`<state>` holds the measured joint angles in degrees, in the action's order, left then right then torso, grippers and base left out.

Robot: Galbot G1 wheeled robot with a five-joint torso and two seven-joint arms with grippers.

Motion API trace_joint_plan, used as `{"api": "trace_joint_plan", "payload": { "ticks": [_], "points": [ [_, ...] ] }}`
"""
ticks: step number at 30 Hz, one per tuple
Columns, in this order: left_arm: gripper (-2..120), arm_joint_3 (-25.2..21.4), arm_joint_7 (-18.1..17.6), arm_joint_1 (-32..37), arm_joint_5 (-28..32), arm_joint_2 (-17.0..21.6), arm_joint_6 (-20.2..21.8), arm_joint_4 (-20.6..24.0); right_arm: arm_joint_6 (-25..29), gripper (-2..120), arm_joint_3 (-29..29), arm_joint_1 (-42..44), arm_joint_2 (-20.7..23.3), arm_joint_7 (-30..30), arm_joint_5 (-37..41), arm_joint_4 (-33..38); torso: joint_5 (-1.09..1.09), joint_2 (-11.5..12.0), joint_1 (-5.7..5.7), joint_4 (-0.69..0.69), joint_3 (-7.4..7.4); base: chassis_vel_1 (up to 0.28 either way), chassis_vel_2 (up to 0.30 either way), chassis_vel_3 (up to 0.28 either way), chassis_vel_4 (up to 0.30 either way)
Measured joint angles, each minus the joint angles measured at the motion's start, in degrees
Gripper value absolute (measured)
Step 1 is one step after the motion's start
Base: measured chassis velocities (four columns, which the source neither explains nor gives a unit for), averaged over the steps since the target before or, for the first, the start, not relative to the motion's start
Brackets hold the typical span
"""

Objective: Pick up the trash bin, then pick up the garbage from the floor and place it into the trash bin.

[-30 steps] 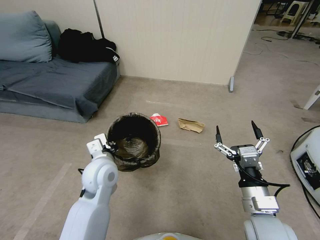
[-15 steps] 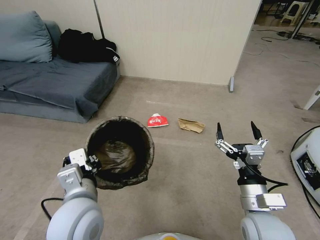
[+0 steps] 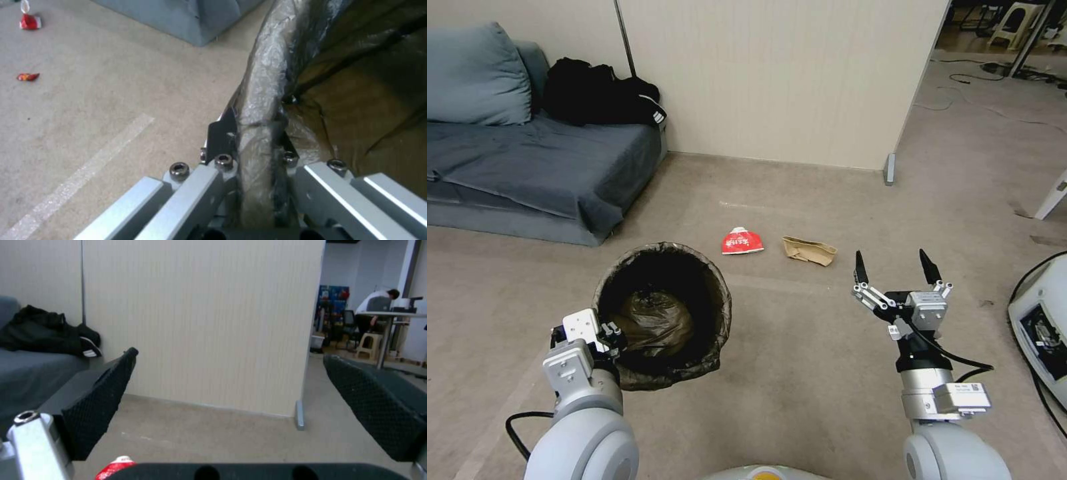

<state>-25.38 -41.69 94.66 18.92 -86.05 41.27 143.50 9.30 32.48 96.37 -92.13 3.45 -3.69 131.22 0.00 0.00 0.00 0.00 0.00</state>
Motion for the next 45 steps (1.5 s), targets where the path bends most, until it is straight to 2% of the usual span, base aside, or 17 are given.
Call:
{"api": "trace_joint_plan", "payload": {
  "ticks": [8, 26, 39, 45],
  "points": [
    [0, 0.02, -2.07, -0.01, 2.56, 0.1, 0.78, -0.12, 0.24, 100, -0.13, 0.05, 0.0, 0.74, -0.69, -0.13, 0.0, 0.0, 0.0, 0.0, 0.0, -0.051, 0.059, 0.053, -0.044],
    [0, 0.04, -2.27, -0.39, 2.75, -0.15, 0.85, -0.21, 1.23, 100, -0.01, -0.41, 0.0, 0.99, -1.81, -0.79, 0.0, 0.0, 0.0, 0.0, -0.01, -0.186, 0.188, 0.179, -0.184],
    [0, 0.06, -2.2, -0.72, 2.64, -0.26, 0.9, -0.25, 3.18, 100, 0.13, -3.47, 0.08, 2.07, -0.82, -3.0, 0.0, 0.0, 0.0, 0.0, 0.0, -0.023, 0.021, 0.023, -0.021],
    [0, -0.37, -2.17, -0.89, 3.74, 0.28, 0.9, -0.25, 3.59, 100, 0.14, -7.96, 5.13, 1.92, 0.81, -6.23, 0.0, -0.01, 0.0, -0.01, -0.01, 0.0, 0.0, 0.0, 0.0]
  ]
}}
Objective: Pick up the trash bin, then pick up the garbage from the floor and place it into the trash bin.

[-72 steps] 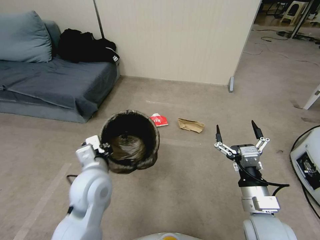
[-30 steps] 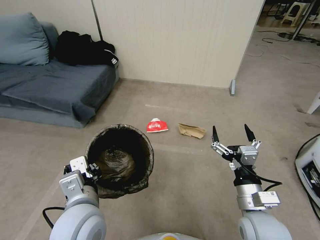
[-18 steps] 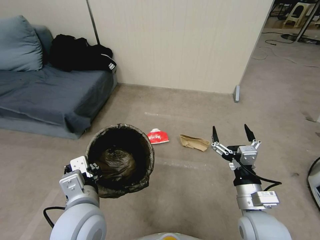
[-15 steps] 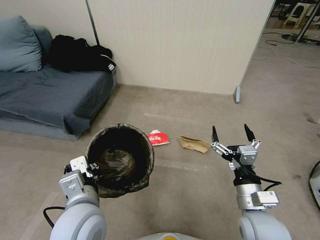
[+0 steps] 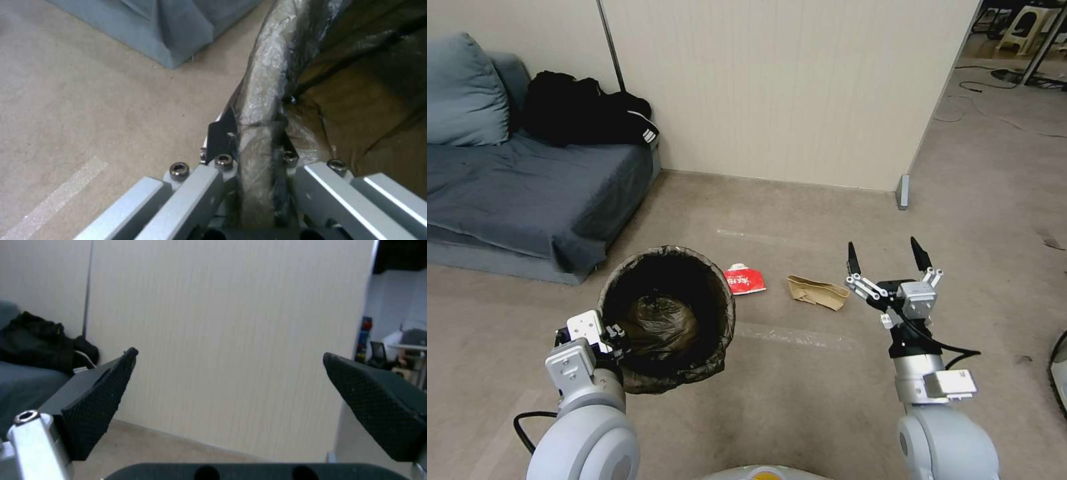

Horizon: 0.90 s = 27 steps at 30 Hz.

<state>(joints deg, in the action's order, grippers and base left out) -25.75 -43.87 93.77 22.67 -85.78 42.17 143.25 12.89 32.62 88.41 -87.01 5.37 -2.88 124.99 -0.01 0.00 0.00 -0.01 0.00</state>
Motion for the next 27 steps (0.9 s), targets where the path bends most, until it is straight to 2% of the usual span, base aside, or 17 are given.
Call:
{"api": "trace_joint_plan", "payload": {
  "ticks": [2, 3, 6, 13, 19, 20, 23, 26, 27],
  "points": [
    [0, -0.26, 0.01, -0.28, 1.22, 0.41, 0.0, 0.0, -0.12, 100, -0.07, -2.8, 3.37, -0.01, 0.46, -2.61, 0.01, 0.0, 0.0, 0.0, 0.0, 0.0, 0.0, 0.0, 0.0],
    [0, -0.26, 0.01, -0.28, 1.22, 0.41, 0.0, 0.0, -0.12, 100, -0.07, -2.8, 3.37, -0.01, 0.46, -2.61, 0.01, 0.0, 0.0, 0.0, 0.0, 0.0, 0.0, 0.0, 0.0],
    [0, -0.44, 0.08, -0.58, 2.54, 0.92, 0.0, 0.0, -2.51, 100, -0.79, -7.87, 9.07, 1.1, 2.21, -9.36, 0.01, 0.0, 0.0, 0.01, 0.0, 0.0, 0.0, 0.0, 0.0],
    [0, -0.35, 0.6, -0.72, 3.0, 1.05, 0.0, 0.0, -4.55, 100, -2.85, -13.21, 13.95, 4.03, 4.9, -17.32, 0.0, 0.0, 0.0, 0.01, 0.0, 0.0, 0.0, 0.0, 0.0],
    [0, 0.0, 1.02, -1.0, 2.75, 0.9, 0.0, -0.48, -6.0, 100, -8.76, -21.2, 20.43, 10.28, 5.25, -27.42, 0.0, 0.0, 0.0, 0.0, 0.0, 0.0, 0.0, 0.0, 0.0],
    [0, 0.0, 1.02, -1.0, 2.75, 0.9, 0.0, -0.48, -6.0, 100, -8.76, -21.2, 20.43, 10.28, 5.25, -27.42, 0.0, 0.0, 0.0, 0.0, 0.0, 0.0, 0.0, 0.0, 0.0],
    [0, -0.19, 1.08, -1.09, 2.67, 0.95, -0.02, -0.7, -5.26, 100, -12.21, -25.37, 22.91, 13.13, 4.54, -34.77, 0.0, 0.0, 0.0, 0.01, 0.0, 0.0, 0.0, 0.0, 0.0],
    [0, -0.28, 1.08, -1.1, 2.63, 0.99, -0.02, -0.8, -4.87, 100, -13.44, -26.78, 23.31, 14.23, 4.37, -37.59, 0.01, 0.0, 0.0, 0.01, 0.0, 0.0, 0.0, 0.0, 0.0],
    [0, -0.3, 1.08, -1.15, 2.6, 1.0, -0.03, -0.88, -4.1, 100, -14.99, -28.5, 23.4, 15.5, 3.97, -41.01, 0.0, 0.0, 0.0, 0.01, 0.0, 0.0, 0.0, 0.0, 0.0]
  ]
}}
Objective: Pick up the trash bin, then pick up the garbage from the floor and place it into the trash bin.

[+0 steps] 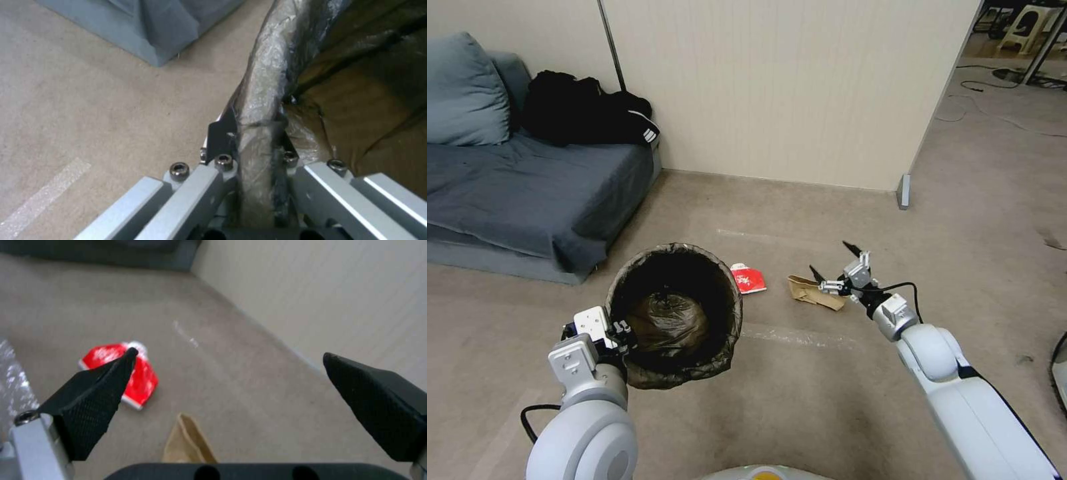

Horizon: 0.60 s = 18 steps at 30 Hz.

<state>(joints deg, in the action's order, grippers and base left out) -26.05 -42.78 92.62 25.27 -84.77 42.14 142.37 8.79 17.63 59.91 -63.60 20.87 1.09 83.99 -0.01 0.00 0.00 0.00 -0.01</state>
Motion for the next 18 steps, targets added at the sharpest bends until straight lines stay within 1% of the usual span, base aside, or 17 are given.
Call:
{"api": "trace_joint_plan", "payload": {
  "ticks": [1, 4, 5, 7, 8, 12, 13, 16, 17, 18],
  "points": [
    [0, 0.0, 0.0, 0.0, 0.0, 0.0, 0.0, 0.0, 0.0, 100, 0.0, 0.0, 0.0, 0.0, 0.0, 0.0, 0.0, 0.0, 0.0, 0.0, 0.0, 0.0, 0.0, 0.0, 0.0],
    [0, 0.16, 0.02, 0.0, -0.48, -0.08, -0.01, -0.29, 1.48, 100, -2.31, -3.16, -0.8, 2.37, -1.79, -5.82, 0.01, 0.0, 0.01, 0.0, 0.0, 0.0, 0.0, 0.0, 0.0],
    [0, 0.16, 0.02, 0.0, -0.48, -0.08, -0.01, -0.29, 1.48, 100, -2.31, -3.16, -0.8, 2.37, -1.79, -5.82, 0.01, 0.0, 0.01, 0.0, 0.0, 0.0, 0.0, 0.0, 0.0],
    [0, 0.26, 0.02, 0.1, -0.66, -0.15, -0.01, -0.34, 2.16, 100, -3.08, -4.66, -1.62, 3.42, -2.96, -8.83, 0.01, 0.0, 0.0, 0.0, 0.0, 0.0, 0.0, 0.0, 0.0],
    [0, 0.26, 0.02, 0.1, -0.66, -0.15, -0.01, -0.34, 2.16, 100, -3.08, -4.66, -1.62, 3.42, -2.96, -8.83, 0.01, 0.0, 0.0, 0.0, 0.0, 0.0, 0.0, 0.0, 0.0],
    [0, 0.35, 0.05, 0.47, -1.21, -0.29, -0.01, -0.36, 4.54, 100, -3.98, -8.59, -4.67, 6.53, -6.88, -17.21, 0.0, 0.0, 0.01, 0.0, 0.0, 0.0, 0.0, 0.0, 0.0],
    [0, 0.35, 0.05, 0.47, -1.21, -0.29, -0.01, -0.36, 4.54, 100, -3.98, -8.59, -4.67, 6.53, -6.88, -17.21, 0.0, 0.0, 0.01, 0.0, 0.0, 0.0, 0.0, 0.0, 0.0],
    [0, 0.34, 0.05, 0.79, -1.48, -0.38, -0.01, -0.35, 6.12, 100, -3.97, -11.31, -6.5, 8.19, -10.23, -22.6, 0.0, 0.0, 0.0, 0.0, 0.0, 0.0, 0.0, 0.0, 0.0],
    [0, 0.34, 0.05, 0.79, -1.48, -0.38, -0.01, -0.35, 6.12, 100, -3.97, -11.31, -6.5, 8.19, -10.23, -22.6, 0.0, 0.0, 0.0, 0.0, 0.0, 0.0, 0.0, 0.0, 0.0],
    [0, 0.31, 0.05, 0.94, -1.61, -0.42, -0.01, -0.3, 6.9, 100, -3.82, -12.83, -7.23, 8.46, -11.84, -25.16, 0.02, 0.0, 0.0, 0.01, 0.0, 0.0, 0.0, 0.0, 0.0]
  ]
}}
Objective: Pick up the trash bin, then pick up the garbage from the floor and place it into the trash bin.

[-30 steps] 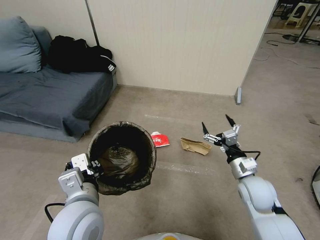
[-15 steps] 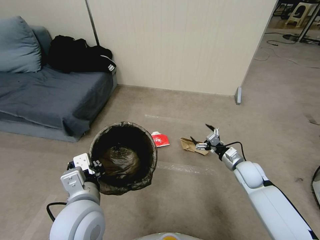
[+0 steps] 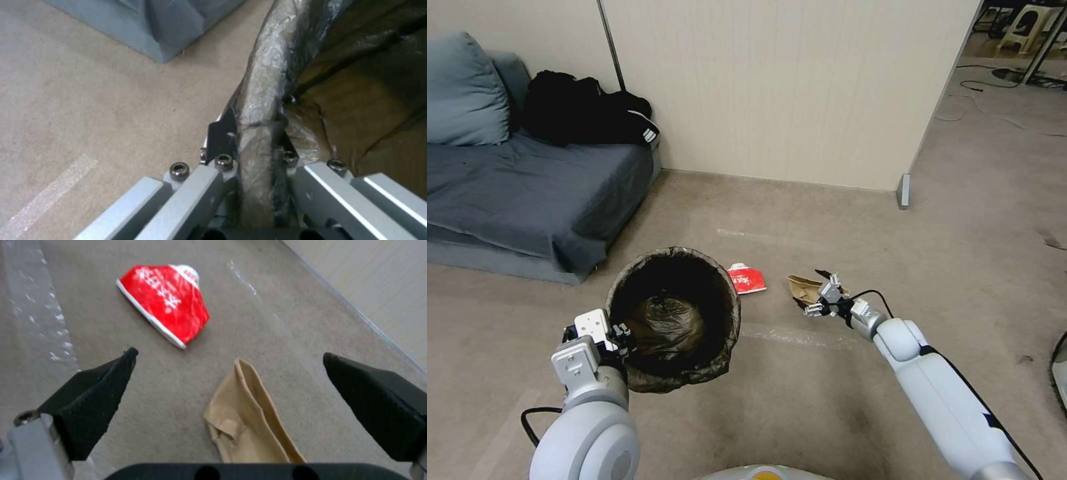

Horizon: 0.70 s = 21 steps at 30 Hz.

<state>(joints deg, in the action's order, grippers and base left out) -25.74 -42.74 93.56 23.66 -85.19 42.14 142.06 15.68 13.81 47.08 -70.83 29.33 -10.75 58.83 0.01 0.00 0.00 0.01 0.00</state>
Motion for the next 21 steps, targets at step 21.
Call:
{"api": "trace_joint_plan", "payload": {
  "ticks": [21],
  "points": [
    [0, 0.06, 0.15, 2.29, -2.73, -0.74, -0.31, 0.94, 1.16, 100, 4.29, -12.94, -5.54, -3.75, -5.4, -23.42, -0.01, 0.0, 0.0, 0.0, 0.0, 0.0, 0.0, 0.0, 0.0]
  ]
}}
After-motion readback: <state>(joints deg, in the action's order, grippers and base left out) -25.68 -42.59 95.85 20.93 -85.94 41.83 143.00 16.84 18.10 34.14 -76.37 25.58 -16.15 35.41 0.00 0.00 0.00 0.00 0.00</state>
